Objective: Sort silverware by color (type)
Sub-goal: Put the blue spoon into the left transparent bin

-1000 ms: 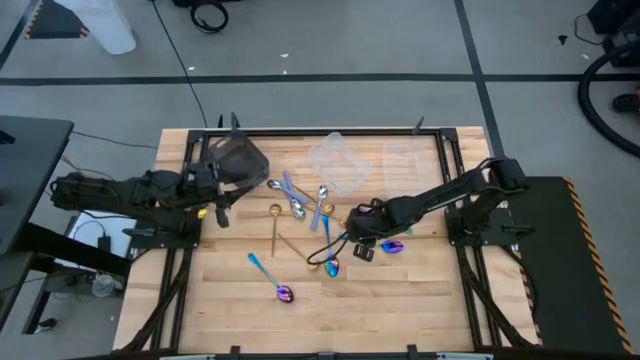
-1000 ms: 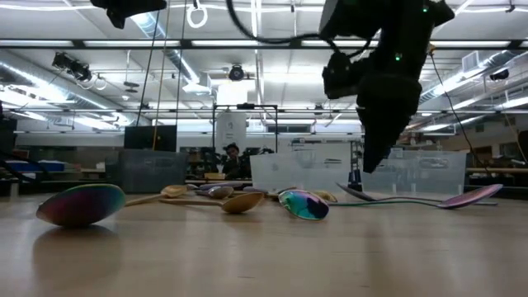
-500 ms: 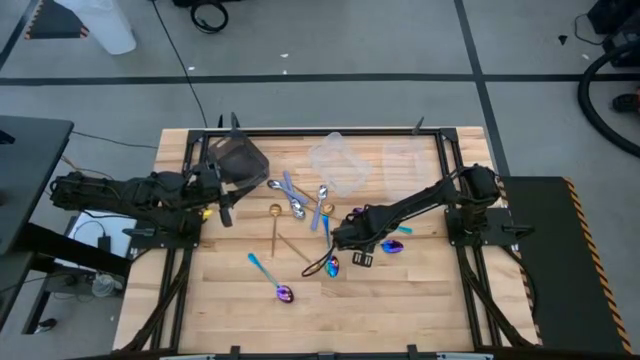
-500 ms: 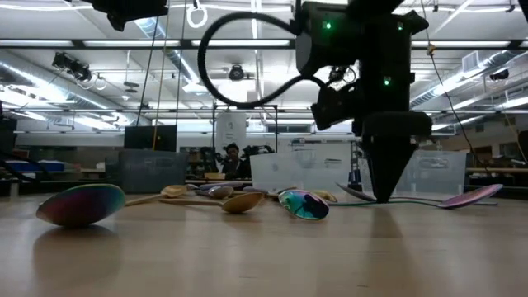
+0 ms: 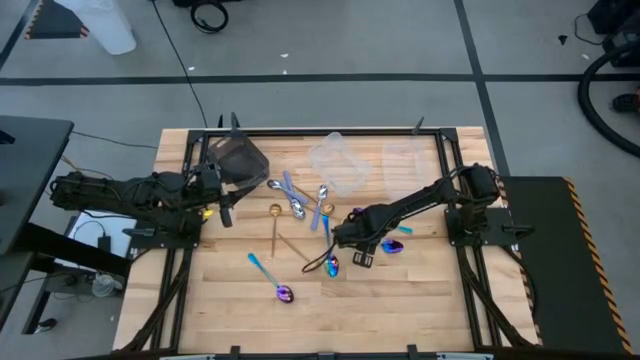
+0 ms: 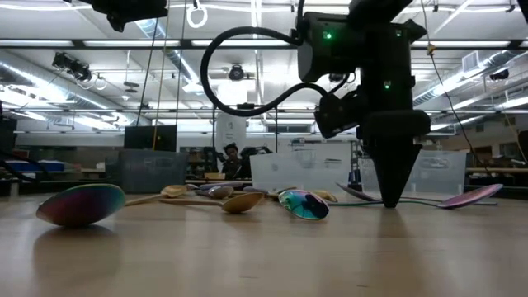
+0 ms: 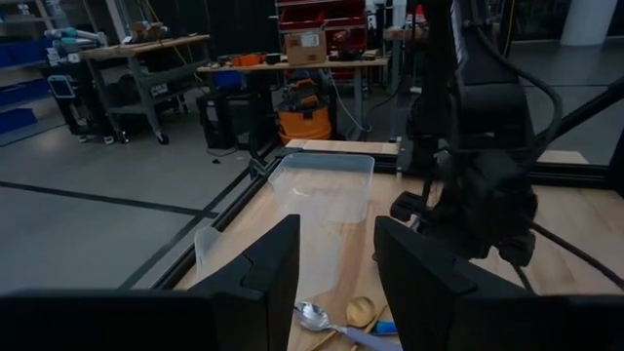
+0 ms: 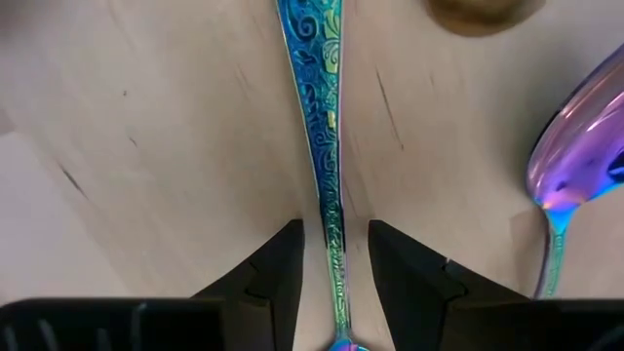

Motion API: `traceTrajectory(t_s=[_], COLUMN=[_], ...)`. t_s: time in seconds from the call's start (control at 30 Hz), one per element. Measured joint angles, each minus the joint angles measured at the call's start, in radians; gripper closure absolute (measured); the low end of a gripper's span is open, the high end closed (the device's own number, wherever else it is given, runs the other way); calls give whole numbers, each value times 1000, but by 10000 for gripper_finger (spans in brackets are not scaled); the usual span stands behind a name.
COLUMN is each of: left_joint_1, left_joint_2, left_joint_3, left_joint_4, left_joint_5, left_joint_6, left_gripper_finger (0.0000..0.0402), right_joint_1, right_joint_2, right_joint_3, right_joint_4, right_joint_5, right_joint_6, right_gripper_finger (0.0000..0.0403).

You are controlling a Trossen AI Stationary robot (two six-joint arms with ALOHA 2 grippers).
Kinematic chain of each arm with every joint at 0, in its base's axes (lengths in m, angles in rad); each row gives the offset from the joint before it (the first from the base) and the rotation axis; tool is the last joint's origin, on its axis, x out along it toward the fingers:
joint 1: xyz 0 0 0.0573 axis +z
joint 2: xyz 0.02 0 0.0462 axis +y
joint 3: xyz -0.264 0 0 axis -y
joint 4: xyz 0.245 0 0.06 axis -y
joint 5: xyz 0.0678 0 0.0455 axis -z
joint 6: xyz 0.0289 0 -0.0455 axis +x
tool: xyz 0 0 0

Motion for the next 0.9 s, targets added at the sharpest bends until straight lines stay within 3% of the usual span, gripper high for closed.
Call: traceTrajectory(t_s=[0.27, 0.7, 0.9], left_joint_1=[0, 0, 0], left_joint_2=[0, 0, 0], left_joint_3=[0, 0, 0], left_joint_4=[0, 0, 1], left_joint_5=[0, 0, 0], left_joint_6=[1, 3, 26], left_gripper_finger=[260, 260, 260], right_joint_1=[-20, -31, -30], right_joint_2=[-1, 1, 2], right_joint_3=[-20, -24, -24], right_joint_4=[11, 38, 40], right_joint_5=[-50, -100, -80], right_joint_6=[11, 0, 42], right_gripper_finger=[280, 382, 384])
